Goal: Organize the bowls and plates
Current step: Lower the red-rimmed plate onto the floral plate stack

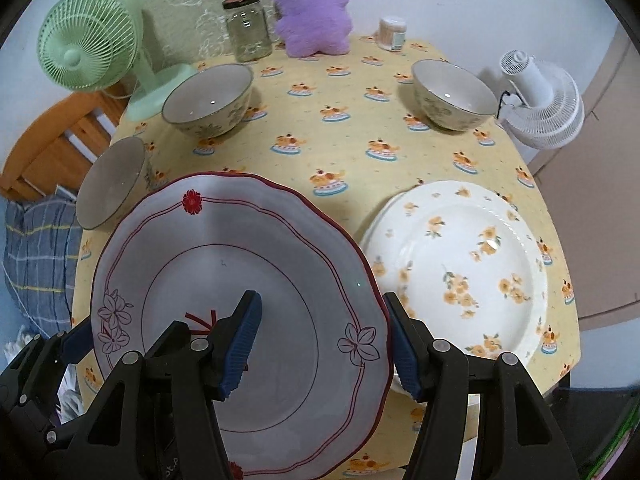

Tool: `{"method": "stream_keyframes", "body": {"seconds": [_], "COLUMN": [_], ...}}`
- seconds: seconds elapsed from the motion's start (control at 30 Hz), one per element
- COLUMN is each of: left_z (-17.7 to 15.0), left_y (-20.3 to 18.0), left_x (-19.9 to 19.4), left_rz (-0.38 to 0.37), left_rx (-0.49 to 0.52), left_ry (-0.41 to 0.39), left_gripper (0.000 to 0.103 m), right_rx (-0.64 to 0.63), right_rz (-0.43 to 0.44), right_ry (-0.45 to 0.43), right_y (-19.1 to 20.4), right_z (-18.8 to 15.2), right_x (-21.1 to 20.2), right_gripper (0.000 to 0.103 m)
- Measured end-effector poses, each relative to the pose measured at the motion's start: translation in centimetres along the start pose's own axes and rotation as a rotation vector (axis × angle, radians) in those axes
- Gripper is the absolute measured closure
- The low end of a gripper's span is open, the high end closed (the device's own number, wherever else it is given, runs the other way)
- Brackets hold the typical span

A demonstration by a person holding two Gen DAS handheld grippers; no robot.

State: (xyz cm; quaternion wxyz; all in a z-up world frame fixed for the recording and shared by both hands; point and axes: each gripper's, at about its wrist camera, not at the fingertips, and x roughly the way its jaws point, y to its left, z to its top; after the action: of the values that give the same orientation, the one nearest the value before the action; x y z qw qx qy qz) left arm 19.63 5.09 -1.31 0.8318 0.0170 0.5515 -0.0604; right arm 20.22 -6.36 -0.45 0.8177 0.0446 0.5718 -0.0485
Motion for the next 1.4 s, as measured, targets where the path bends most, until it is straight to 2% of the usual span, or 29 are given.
{"method": "stream_keyframes", "body": {"seconds": [0.37, 1.0, 1.4], "left_z": [0.3, 1.2, 0.9], "left_y": [-5.8, -16.9, -20.2], "left_x": [0.2, 2.6, 6.2], "left_rz": [0.018, -0.018, -0.027], "left_rx": [-0.033, -0.034, -0.053], "left_ry": [0.012, 0.038, 0.100], "left_gripper": [0.036, 0.036, 0.036], "right_rx": [-0.012, -0.004, 0.002], "right_rz": [0.039, 0.008, 0.001], "right_ry": [0.012, 0.037, 0.101], "right_y": [-6.1, -18.3, -22.2], "right_z": [0.8, 1.9, 1.9], "right_x": [0.0, 0.7, 4.0], "right_gripper": [0.038, 0.037, 0.037]}}
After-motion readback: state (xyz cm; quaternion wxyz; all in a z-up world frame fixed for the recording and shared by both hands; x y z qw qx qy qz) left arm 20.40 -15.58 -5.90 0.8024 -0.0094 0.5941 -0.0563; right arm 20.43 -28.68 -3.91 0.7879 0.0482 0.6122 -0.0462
